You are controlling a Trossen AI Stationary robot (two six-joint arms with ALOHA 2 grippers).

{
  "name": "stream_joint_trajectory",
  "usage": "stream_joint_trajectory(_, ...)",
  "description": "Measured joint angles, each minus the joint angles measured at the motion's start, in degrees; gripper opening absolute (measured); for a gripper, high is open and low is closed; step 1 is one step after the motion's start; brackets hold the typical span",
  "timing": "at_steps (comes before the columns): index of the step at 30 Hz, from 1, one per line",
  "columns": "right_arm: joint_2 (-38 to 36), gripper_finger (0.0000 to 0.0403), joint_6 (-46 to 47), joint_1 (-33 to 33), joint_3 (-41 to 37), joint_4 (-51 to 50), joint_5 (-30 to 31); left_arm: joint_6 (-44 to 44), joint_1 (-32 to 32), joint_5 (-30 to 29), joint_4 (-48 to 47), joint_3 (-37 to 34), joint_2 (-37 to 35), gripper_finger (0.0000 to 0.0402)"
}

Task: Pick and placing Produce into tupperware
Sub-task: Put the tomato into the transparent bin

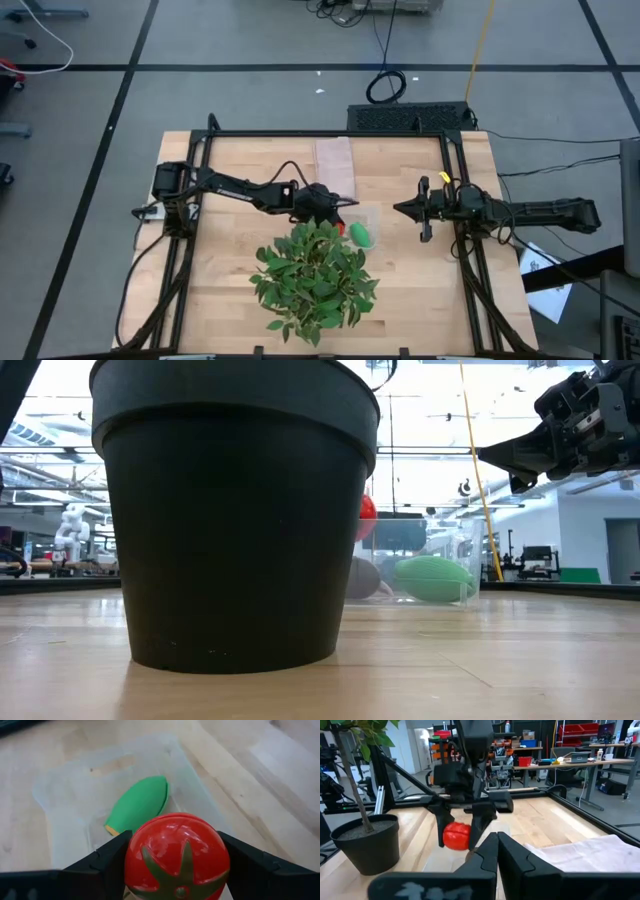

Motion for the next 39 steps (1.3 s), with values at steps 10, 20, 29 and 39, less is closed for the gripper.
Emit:
stream_joint_trajectory(10, 0.04, 0.0000, -0.02, 0.00, 0.00, 0.15, 0.00, 0.01, 0.04, 2.23, 0.48, 0.14, 2.84, 0.0259)
stream_joint_trajectory(20, 0.04, 0.0000, -0.04, 0.00, 0.00, 0.02, 0.01, 3.93, 0.04, 3.11, -5.36, 3.80, 3.11, 0.0259)
stream_joint_trajectory(29, 0.04, 0.0000, -0.09, 0.00, 0.00, 0.00, 0.00, 3.93, -0.68, 3.43, -10.71, 8.22, 3.13, 0.0259)
stream_joint_trajectory(39, 0.04, 0.0000, -0.17, 0.00, 0.00, 0.00, 0.00, 3.63, -1.01, 5.53, -12.34, 8.49, 3.13, 0.0259)
